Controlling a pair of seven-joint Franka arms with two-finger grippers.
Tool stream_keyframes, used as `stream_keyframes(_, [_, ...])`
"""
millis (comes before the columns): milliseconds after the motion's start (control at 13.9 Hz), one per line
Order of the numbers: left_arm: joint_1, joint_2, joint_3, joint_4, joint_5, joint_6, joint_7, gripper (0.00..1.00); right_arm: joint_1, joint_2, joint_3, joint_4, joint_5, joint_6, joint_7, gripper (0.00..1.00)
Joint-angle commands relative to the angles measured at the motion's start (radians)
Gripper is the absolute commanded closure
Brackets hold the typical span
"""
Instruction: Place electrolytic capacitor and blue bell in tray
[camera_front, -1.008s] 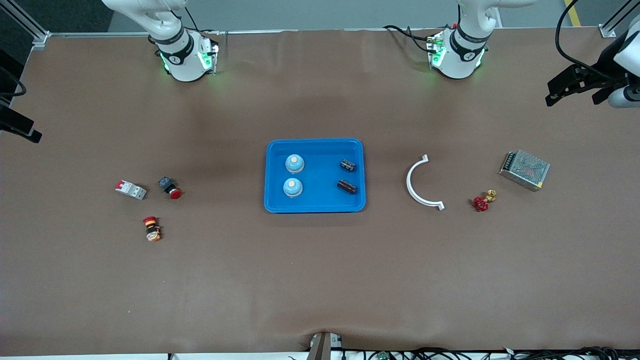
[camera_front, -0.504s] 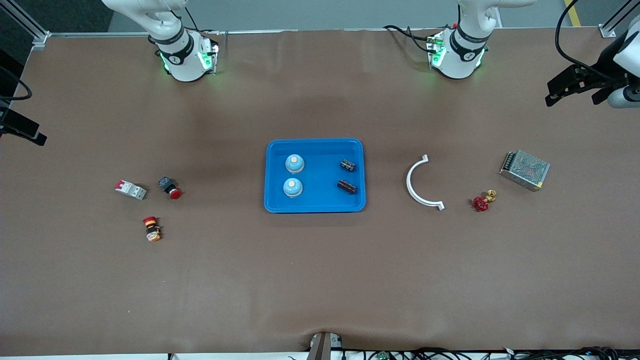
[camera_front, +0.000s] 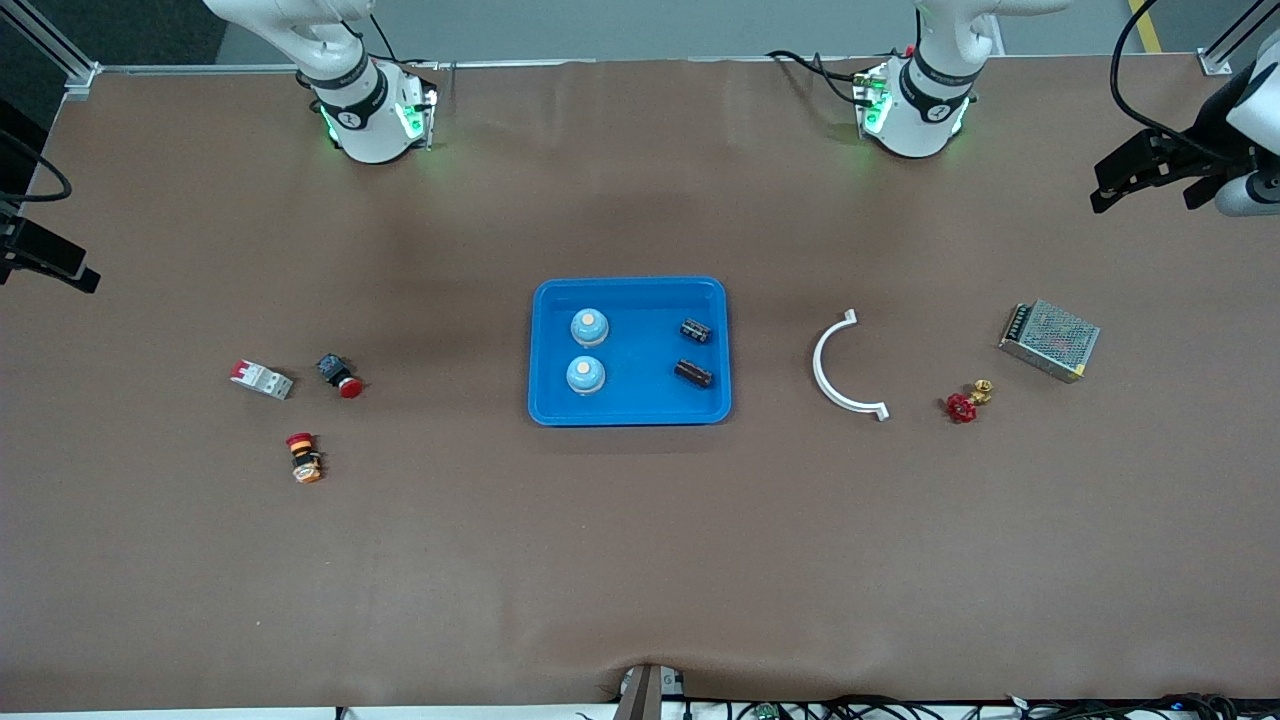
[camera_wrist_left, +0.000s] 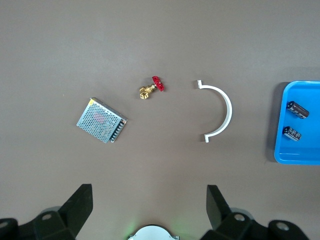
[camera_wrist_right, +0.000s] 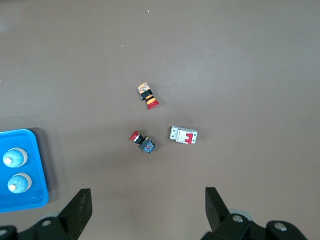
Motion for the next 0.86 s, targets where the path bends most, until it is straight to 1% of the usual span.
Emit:
stream_keyframes(0, [0.005,-0.019,-0.002,-0.004,0.000,-0.006,0.003,0.00,0.004,-0.029,0.010,-0.067,-0.014,0.051,0.013,0.00])
stream_keyframes(144, [0.005,-0.014,-0.002,0.005,0.000,-0.006,0.003,0.00,0.004,-0.031,0.013,-0.083,-0.014,0.067,0.013,0.00])
stream_keyframes(792, [-0.004,-0.001,-0.005,0.041,0.001,-0.006,0.010,0.00,0.004,-0.029,0.014,-0.084,-0.014,0.068,0.022,0.00])
